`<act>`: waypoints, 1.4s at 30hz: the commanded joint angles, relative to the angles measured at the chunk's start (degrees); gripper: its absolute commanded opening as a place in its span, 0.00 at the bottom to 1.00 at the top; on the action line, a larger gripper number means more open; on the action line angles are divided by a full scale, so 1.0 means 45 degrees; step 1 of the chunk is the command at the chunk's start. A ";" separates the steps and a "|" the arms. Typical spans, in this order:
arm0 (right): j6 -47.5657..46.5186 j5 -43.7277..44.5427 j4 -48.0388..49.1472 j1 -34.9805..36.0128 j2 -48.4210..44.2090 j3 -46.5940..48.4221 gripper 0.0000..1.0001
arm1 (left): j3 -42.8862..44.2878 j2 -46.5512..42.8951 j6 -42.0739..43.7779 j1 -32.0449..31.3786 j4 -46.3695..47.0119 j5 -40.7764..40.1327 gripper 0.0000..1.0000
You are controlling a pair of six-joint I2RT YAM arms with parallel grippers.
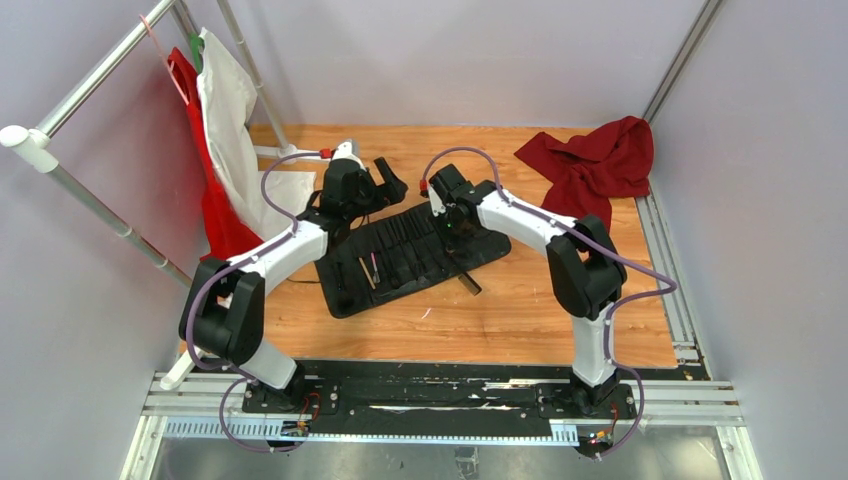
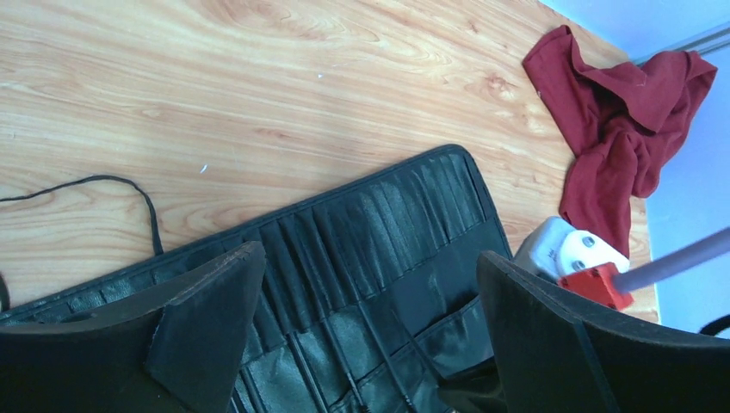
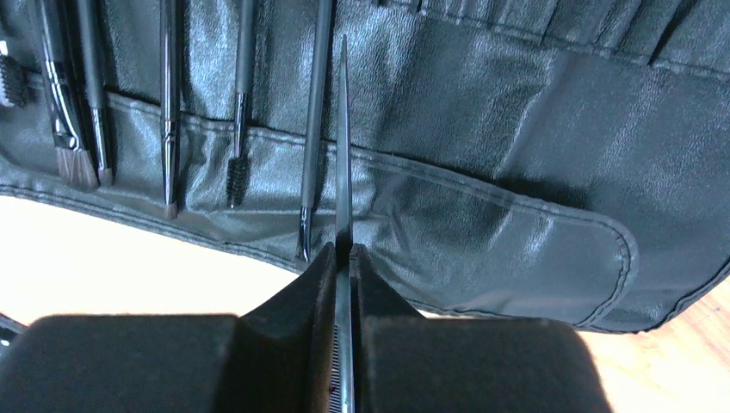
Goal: Organize the makeup
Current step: Place the makeup tool in the cosmetics bag.
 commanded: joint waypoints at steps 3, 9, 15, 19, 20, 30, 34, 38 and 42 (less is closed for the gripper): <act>0.0058 0.0261 -0.0590 -0.0064 0.0618 0.0582 0.01 | -0.0220 -0.0358 0.0131 0.0125 0.0378 -0.0166 0.98; 0.0019 0.0195 -0.0671 -0.0226 0.0824 0.0668 0.01 | -0.0254 -0.0368 0.0160 0.0223 0.0379 -0.0113 0.98; -0.0010 0.0192 -0.0681 -0.0376 0.0944 0.0716 0.01 | -0.0264 -0.0253 0.0167 0.0312 0.0438 -0.0054 0.98; -0.0039 0.0137 -0.0674 -0.0469 0.1056 0.0810 0.01 | -0.0279 -0.0200 0.0173 0.0358 0.0477 -0.0028 0.98; -0.0048 0.0131 -0.0682 -0.0494 0.1104 0.0854 0.01 | -0.0281 -0.0203 0.0161 0.0366 0.0477 -0.0033 0.98; -0.0141 -0.0042 -0.0693 -0.0669 0.1524 0.1275 0.01 | -0.0353 -0.0101 0.0189 0.0486 0.0516 0.0062 0.98; -0.0174 -0.0090 -0.0689 -0.0687 0.1667 0.1476 0.01 | -0.0321 0.0025 0.0202 0.0527 0.0555 0.0091 0.98; -0.0205 -0.0158 -0.0747 -0.0682 0.1722 0.1677 0.01 | -0.0336 0.0112 0.0201 0.0525 0.0574 0.0089 0.98; -0.0254 -0.0134 -0.0761 -0.0684 0.1803 0.1852 0.01 | -0.0357 0.0212 0.0167 0.0573 0.0613 0.0115 0.98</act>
